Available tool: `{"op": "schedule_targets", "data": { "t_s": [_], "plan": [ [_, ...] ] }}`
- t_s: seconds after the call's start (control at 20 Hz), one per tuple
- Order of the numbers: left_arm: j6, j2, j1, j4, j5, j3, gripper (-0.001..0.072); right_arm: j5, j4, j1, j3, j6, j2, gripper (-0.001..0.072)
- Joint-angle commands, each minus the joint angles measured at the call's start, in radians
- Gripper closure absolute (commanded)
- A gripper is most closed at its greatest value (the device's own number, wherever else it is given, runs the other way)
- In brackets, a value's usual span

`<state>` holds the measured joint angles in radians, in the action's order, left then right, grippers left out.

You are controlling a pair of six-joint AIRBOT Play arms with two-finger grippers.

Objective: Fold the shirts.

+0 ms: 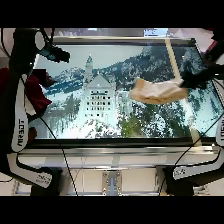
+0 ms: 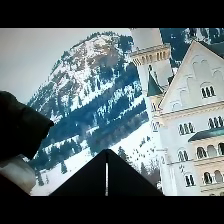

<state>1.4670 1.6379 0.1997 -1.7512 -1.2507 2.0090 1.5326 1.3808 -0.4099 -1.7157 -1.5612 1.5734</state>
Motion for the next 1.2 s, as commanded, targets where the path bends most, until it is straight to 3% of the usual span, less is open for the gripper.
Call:
{"op": "schedule_targets", "data": {
  "t_s": [0.0, 0.3, 0.55, 0.7, 0.85, 1.0, 1.15],
  "plan": [
    [0.005, -0.001, 0.0, 0.002, -0.013, 0.0, 0.0697, 0.166, 0.27, -0.203, 0.001, -0.01, -0.074, 0.0682],
    [0.034, -0.001, 0.001, 0.06, -0.023, 0.0, 0.0697, 0.244, 0.524, -0.45, 0.137, -0.01, -0.132, 0.0682],
    [0.034, -0.001, 0.001, 0.106, -0.023, 0.0, 0.0697, 0.276, 0.561, -0.521, 0.383, 0.003, -0.135, 0.0661],
    [0.034, -0.001, 0.001, 0.106, -0.023, 0.0, 0.0697, 0.306, 0.557, -0.517, 0.426, 0.014, -0.137, 0.0311],
    [0.034, -0.001, 0.001, 0.106, -0.019, 0.0, 0.0697, 0.306, 0.548, -0.475, 0.378, 0.013, -0.17, 0.0308],
    [0.034, -0.001, 0.001, 0.106, -0.019, 0.0, 0.0697, 0.245, 0.392, -0.375, 0.253, 0.012, -0.185, 0.0308],
    [0.034, -0.001, 0.001, 0.113, -0.02, 0.0, 0.0697, 0.018, -0.087, -0.232, 0.203, 0.055, -0.206, 0.0309]
  ]
}}
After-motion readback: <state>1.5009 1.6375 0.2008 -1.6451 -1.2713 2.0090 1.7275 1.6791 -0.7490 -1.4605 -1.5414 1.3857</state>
